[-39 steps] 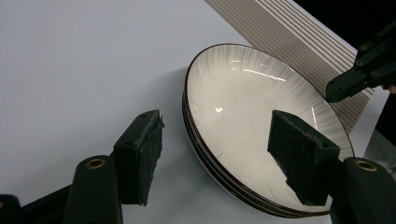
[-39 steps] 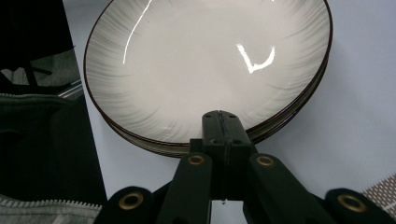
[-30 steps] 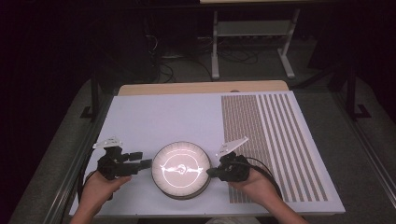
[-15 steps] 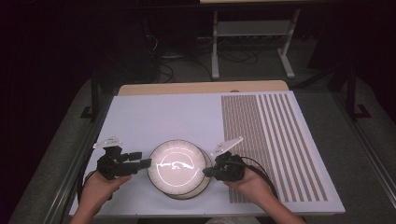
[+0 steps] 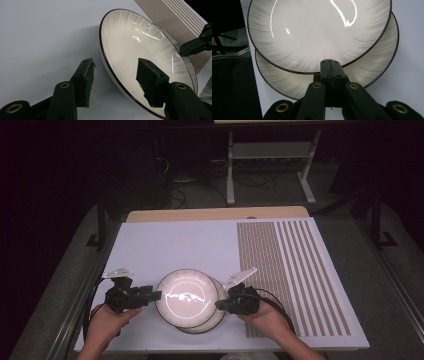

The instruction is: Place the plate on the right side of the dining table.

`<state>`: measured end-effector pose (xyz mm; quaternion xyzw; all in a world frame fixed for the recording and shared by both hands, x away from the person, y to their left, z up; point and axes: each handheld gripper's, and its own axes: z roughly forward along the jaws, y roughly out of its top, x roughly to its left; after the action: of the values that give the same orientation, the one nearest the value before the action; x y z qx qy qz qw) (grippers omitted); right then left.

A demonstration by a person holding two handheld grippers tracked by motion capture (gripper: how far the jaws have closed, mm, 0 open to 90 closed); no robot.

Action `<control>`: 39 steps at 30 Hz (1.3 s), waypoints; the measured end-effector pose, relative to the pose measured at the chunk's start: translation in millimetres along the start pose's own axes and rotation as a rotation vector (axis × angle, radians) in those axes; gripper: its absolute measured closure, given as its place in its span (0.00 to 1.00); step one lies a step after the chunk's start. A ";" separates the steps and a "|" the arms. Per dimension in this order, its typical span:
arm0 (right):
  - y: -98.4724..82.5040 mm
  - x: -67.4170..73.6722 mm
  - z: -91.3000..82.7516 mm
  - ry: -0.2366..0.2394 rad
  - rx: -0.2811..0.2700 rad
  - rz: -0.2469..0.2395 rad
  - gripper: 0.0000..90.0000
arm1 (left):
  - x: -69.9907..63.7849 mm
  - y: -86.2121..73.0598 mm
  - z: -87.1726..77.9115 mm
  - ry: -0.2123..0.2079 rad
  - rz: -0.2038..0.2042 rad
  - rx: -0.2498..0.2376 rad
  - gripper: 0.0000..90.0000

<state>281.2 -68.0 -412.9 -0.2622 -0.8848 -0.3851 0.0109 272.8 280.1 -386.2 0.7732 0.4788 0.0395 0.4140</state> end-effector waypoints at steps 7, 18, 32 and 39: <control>1.1 0.4 3.8 0.002 -0.006 0.001 1.00 | -0.5 -0.3 3.2 0.011 -0.041 0.035 0.60; 8.1 7.1 17.8 0.002 -0.011 -0.007 1.00 | 1.5 1.0 4.7 0.051 -0.127 0.062 0.67; 14.5 13.3 34.8 0.002 -0.024 -0.007 1.00 | 1.3 14.6 7.2 0.105 -0.245 0.012 0.81; 13.6 13.4 37.4 -0.005 -0.021 0.013 0.99 | 8.3 16.6 7.5 0.061 -0.357 -0.027 0.89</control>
<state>283.0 -28.5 -427.0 -0.2689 -0.8790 -0.3936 0.0086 292.4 278.7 -382.7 0.6688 0.6201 -0.0049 0.4101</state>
